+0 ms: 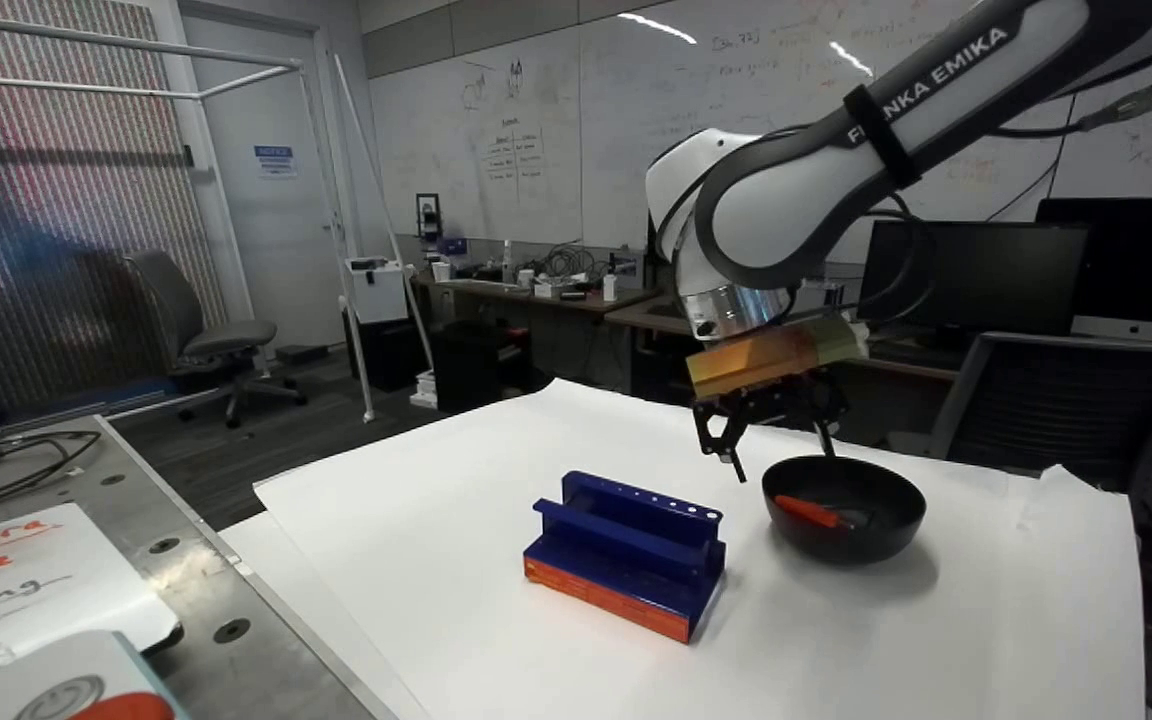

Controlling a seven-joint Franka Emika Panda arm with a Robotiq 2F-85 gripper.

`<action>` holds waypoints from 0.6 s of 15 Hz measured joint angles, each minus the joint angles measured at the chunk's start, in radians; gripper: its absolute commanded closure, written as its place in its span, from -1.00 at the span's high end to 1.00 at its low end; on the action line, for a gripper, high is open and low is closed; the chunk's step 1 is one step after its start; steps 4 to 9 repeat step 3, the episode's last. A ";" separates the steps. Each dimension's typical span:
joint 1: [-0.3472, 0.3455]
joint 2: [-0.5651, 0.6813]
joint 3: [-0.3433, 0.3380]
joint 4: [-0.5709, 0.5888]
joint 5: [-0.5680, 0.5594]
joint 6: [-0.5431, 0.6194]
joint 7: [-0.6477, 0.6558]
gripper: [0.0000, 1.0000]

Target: Put the orange object into the bowl.

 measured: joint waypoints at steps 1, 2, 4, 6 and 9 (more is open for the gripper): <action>-0.002 -0.027 0.003 -0.008 0.037 0.010 -0.030 1.00; -0.004 -0.062 0.005 -0.022 0.071 0.020 -0.062 1.00; -0.004 -0.103 0.007 -0.041 0.103 0.030 -0.092 1.00; -0.004 -0.103 0.007 -0.041 0.103 0.030 -0.092 1.00; -0.004 -0.103 0.007 -0.041 0.103 0.030 -0.092 1.00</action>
